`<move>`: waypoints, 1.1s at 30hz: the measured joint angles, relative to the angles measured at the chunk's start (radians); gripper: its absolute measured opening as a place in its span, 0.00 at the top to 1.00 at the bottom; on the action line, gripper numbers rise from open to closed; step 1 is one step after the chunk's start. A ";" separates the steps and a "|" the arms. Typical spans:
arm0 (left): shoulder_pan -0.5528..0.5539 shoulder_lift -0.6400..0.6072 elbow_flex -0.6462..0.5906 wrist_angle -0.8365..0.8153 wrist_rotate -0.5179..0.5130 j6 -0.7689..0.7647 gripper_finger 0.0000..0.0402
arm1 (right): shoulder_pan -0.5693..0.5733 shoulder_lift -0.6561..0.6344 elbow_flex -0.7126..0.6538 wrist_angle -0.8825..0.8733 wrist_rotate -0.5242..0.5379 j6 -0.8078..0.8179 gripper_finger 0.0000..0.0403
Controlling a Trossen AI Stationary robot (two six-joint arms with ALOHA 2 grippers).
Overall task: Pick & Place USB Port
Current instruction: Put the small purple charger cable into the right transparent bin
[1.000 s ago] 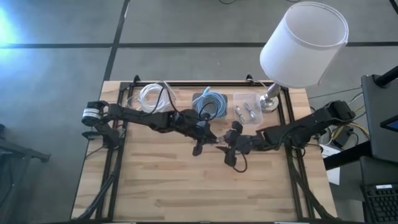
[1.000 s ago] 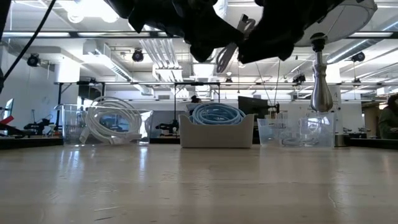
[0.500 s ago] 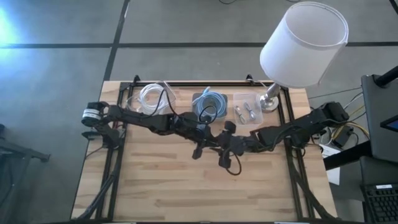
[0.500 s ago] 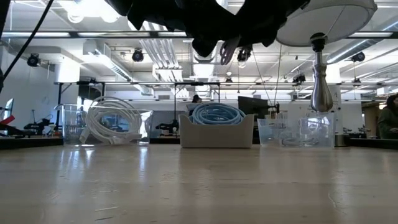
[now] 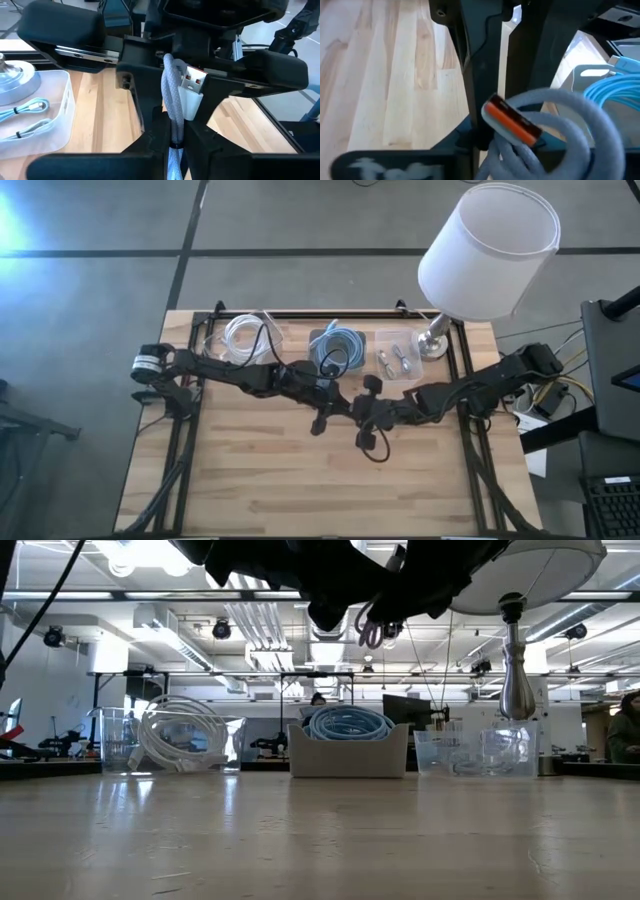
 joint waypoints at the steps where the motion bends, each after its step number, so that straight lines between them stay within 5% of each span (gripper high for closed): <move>1: 0.000 -0.001 0.000 -0.002 -0.001 0.000 0.89 | 0.000 -0.002 0.000 -0.005 0.000 0.001 0.88; 23: 0.001 -0.002 0.003 -0.086 -0.040 -0.004 0.85 | 0.001 -0.024 -0.002 -0.125 -0.005 0.135 0.93; 33: 0.000 0.001 -0.001 -0.192 -0.185 0.033 0.72 | 0.011 -0.044 -0.002 -0.272 0.003 0.276 0.93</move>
